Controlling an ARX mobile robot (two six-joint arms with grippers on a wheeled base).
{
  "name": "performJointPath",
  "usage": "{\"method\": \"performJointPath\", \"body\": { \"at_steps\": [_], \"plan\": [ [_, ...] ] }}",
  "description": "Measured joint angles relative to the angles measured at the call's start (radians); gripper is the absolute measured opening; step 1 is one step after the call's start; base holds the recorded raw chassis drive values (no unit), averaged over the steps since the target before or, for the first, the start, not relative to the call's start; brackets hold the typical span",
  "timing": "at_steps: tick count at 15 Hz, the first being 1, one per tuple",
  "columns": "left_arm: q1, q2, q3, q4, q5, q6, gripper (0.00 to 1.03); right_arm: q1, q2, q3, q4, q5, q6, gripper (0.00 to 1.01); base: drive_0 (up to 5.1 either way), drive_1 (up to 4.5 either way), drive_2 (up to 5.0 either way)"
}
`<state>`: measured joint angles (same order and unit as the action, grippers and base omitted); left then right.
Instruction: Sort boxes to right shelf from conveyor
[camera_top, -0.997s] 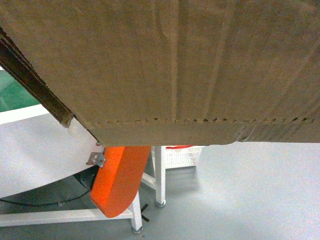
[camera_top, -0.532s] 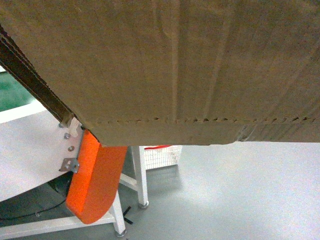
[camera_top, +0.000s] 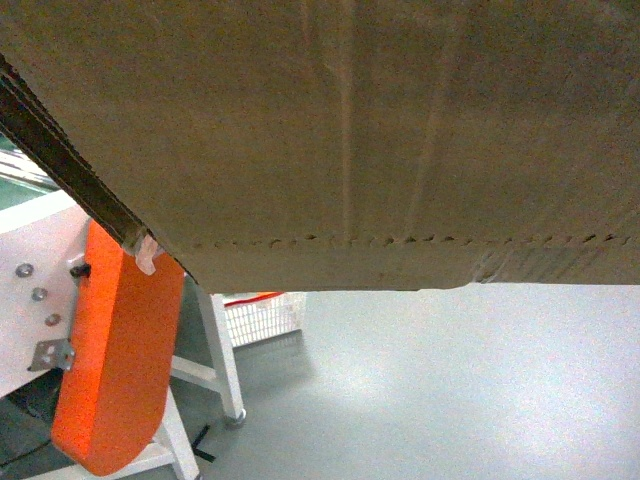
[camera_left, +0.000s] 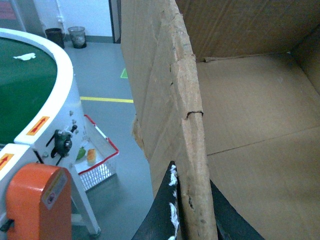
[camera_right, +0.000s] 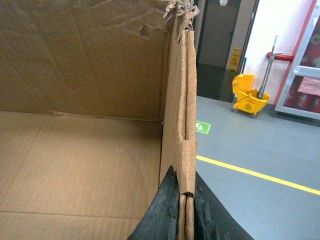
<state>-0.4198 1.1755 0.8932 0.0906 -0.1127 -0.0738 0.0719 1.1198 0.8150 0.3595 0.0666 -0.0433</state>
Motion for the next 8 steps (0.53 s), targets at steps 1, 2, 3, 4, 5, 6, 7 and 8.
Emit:
{"method": "performJointPath", "body": {
  "at_steps": [1,2,3,4,5,6,7,8],
  "plan": [
    [0.000,0.000,0.000,0.000,0.000,0.000,0.04,0.000,0.000,0.000,0.000,0.000,0.000,0.04,-1.6,-1.57,-1.6],
    [0.000,0.000,0.000,0.000,0.000,0.000,0.04,0.000,0.000,0.000,0.000,0.000,0.000,0.04,-1.6,-1.57,-1.6],
    [0.000,0.000,0.000,0.000,0.000,0.000,0.04,0.000,0.000,0.000,0.000,0.000,0.000,0.04,-1.6,-1.57,-1.6],
    [0.000,0.000,0.000,0.000,0.000,0.000,0.04,0.000,0.000,0.000,0.000,0.000,0.000,0.04,-1.6,-1.57,-1.6],
    [0.000,0.000,0.000,0.000,0.000,0.000,0.04,0.000,0.000,0.000,0.000,0.000,0.000,0.04,-1.7,-1.65,-1.7],
    [0.000,0.000,0.000,0.000,0.000,0.000,0.04,0.000,0.000,0.000,0.000,0.000,0.000,0.04,-1.5,-1.55,-1.5],
    [0.000,0.000,0.000,0.000,0.000,0.000,0.04,0.000,0.000,0.000,0.000,0.000,0.000,0.04,-1.5,-1.55,-1.5],
    [0.000,0.000,0.000,0.001,0.000,0.000,0.04,0.000,0.000,0.000,0.000,0.000,0.000,0.04,-1.5,-1.54,-1.5]
  ]
}}
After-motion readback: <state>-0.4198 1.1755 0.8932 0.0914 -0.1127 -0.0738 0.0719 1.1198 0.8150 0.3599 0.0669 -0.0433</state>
